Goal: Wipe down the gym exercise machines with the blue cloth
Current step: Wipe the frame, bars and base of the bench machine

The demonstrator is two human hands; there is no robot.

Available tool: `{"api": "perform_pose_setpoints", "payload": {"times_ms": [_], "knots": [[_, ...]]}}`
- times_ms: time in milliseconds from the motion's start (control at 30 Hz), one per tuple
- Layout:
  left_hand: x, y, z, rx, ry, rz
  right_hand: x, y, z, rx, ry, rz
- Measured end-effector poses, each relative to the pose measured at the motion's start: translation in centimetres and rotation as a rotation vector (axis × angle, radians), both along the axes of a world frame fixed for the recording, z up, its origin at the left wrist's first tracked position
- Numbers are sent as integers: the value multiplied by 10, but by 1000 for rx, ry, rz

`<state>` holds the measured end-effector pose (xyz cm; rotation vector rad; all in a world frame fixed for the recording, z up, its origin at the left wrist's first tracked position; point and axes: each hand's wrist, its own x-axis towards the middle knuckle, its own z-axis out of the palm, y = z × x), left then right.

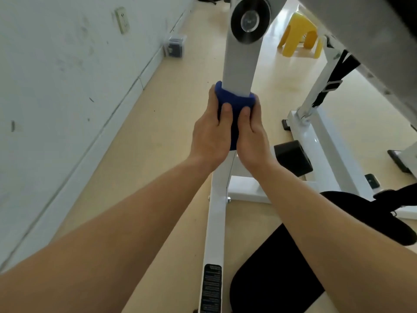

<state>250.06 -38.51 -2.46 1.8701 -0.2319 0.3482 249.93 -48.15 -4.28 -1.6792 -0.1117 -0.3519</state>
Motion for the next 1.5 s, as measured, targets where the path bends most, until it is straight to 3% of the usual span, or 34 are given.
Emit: {"api": "perform_pose_setpoints", "payload": {"times_ms": [167,367,533,667,733,833,933,1133,1300,1500], "knots": [[15,9,22,193,-68,15,10,-5,17,-175,-29,-2],[30,3,82,212,-262,123,31,-5,80,-289,-158,-186],[28,4,48,205,-248,99,26,-2,47,-258,-181,-153],[16,8,17,267,-76,42,6,-4,14,-267,21,-59],[16,10,23,280,-84,52,3,-6,23,-261,56,-54],[21,6,54,224,-214,96,14,-3,61,-262,-61,-143],[26,-2,62,130,-218,109,27,2,73,-236,-143,-225],[27,-1,14,122,-190,101,25,5,11,-253,-102,-266],[23,1,-45,108,-64,62,21,6,-49,-296,-22,-278],[24,7,-113,193,-13,62,18,5,-111,-364,-5,-309]]}}
